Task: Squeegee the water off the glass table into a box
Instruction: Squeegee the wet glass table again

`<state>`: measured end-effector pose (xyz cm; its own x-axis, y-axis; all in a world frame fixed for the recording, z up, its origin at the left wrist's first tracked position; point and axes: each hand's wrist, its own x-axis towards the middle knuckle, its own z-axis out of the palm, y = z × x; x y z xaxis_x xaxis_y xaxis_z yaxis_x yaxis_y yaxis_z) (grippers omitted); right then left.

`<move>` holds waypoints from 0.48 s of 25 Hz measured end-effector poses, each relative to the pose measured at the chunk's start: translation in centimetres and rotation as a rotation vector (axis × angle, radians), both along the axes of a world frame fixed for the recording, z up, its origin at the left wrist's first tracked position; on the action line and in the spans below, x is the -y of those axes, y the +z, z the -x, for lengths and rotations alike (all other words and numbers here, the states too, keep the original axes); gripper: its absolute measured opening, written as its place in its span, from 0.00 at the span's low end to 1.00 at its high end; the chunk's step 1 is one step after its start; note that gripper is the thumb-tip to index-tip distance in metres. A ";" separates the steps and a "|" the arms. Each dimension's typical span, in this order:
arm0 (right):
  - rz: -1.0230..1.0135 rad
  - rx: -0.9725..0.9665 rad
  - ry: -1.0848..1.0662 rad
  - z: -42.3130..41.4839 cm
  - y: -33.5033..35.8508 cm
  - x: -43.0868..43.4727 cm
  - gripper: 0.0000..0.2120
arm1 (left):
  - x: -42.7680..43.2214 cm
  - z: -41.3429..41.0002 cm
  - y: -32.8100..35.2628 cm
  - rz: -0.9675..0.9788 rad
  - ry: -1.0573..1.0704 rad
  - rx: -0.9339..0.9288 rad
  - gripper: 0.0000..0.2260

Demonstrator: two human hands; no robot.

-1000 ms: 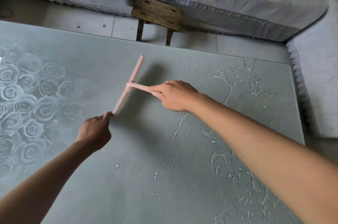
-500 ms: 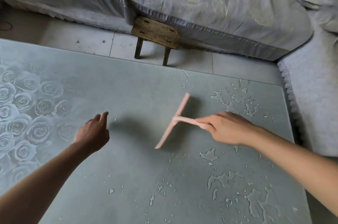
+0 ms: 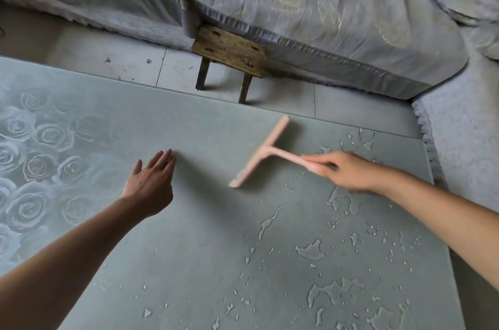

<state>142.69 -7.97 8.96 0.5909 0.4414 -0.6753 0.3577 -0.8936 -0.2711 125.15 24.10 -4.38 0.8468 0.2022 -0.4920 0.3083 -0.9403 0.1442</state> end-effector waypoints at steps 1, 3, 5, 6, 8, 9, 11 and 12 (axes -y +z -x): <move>0.074 -0.024 0.003 0.7 1.1 1.6 0.18 | 0.2 -0.5 0.3 0.019 -0.011 -0.002 0.31; 0.178 -0.022 0.094 1.1 2.9 2.0 0.18 | 0.9 -1.5 0.8 0.022 -0.050 -0.023 0.30; 0.147 0.043 0.197 -0.6 3.7 -1.0 0.18 | 1.8 -2.4 1.1 -0.004 -0.109 -0.061 0.30; 0.101 0.078 0.221 -1.7 3.7 -3.3 0.18 | 2.1 -2.7 1.1 -0.014 -0.123 -0.080 0.30; 0.034 0.121 0.225 -3.9 2.9 -8.4 0.18 | 2.4 -3.1 0.9 -0.036 -0.130 -0.097 0.31; 0.027 0.122 0.206 -4.5 2.3 -10.3 0.18 | 2.4 -3.2 0.9 -0.049 -0.136 -0.100 0.31; 0.028 0.074 0.125 -4.4 1.1 -11.3 0.19 | 2.4 -3.5 0.8 -0.066 -0.161 -0.116 0.31; 0.024 0.051 0.084 -3.8 0.6 -10.3 0.20 | 2.3 -3.5 0.9 -0.074 -0.172 -0.123 0.31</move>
